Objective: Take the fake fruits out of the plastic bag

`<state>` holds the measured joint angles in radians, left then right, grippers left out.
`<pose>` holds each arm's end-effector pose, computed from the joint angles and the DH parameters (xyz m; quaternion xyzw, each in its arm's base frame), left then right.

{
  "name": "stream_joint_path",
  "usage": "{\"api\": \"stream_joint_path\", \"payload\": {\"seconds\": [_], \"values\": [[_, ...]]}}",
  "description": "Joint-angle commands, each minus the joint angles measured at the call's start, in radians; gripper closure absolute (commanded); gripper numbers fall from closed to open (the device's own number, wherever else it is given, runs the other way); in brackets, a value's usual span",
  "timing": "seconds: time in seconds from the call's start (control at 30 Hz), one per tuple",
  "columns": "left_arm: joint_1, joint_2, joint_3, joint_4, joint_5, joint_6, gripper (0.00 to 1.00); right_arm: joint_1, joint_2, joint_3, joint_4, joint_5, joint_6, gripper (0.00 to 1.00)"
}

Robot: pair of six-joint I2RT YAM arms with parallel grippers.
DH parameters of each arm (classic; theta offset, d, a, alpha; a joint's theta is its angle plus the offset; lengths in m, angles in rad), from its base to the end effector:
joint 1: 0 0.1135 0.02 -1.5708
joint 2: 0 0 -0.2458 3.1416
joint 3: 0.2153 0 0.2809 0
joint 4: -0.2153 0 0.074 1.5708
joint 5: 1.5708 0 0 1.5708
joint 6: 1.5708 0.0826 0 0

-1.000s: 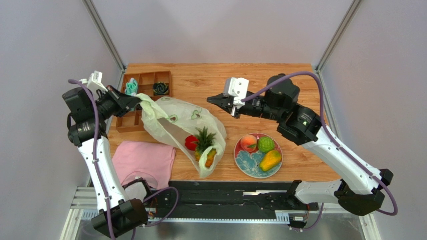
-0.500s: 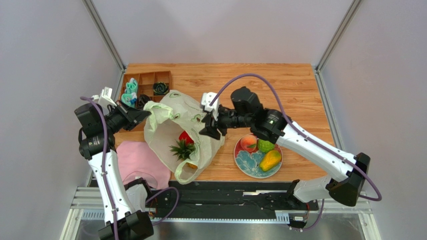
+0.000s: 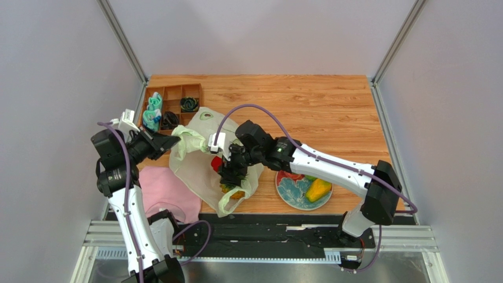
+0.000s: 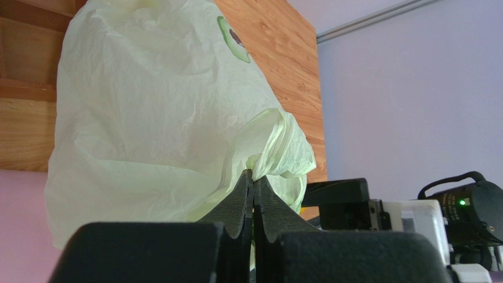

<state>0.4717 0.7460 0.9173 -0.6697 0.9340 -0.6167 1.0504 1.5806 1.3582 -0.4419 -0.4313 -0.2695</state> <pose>0.2153 0.0353 0.3274 -0.2006 0.7758 -0.4191 0.4269 0.1792 0.3821 0.2654 -0.6124 0.6364 0.3407 0.3223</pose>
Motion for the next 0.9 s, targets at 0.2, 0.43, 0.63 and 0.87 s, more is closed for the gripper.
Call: {"api": "stream_joint_path", "payload": {"seconds": [0.2,0.43,0.63,0.87], "values": [[-0.004,-0.053,0.018,-0.010,0.003,-0.005,1.00,0.007,0.029,-0.016,0.028,0.167,0.078,0.29],[-0.002,-0.063,0.029,-0.011,-0.004,-0.002,1.00,0.014,-0.001,-0.076,0.017,0.119,0.018,0.77],[-0.002,-0.066,0.025,-0.004,0.002,-0.008,1.00,0.020,-0.062,0.114,-0.125,-0.015,-0.089,1.00],[-0.004,-0.060,-0.003,0.035,0.017,-0.046,1.00,0.022,-0.120,0.352,-0.214,-0.191,-0.065,1.00]]}}
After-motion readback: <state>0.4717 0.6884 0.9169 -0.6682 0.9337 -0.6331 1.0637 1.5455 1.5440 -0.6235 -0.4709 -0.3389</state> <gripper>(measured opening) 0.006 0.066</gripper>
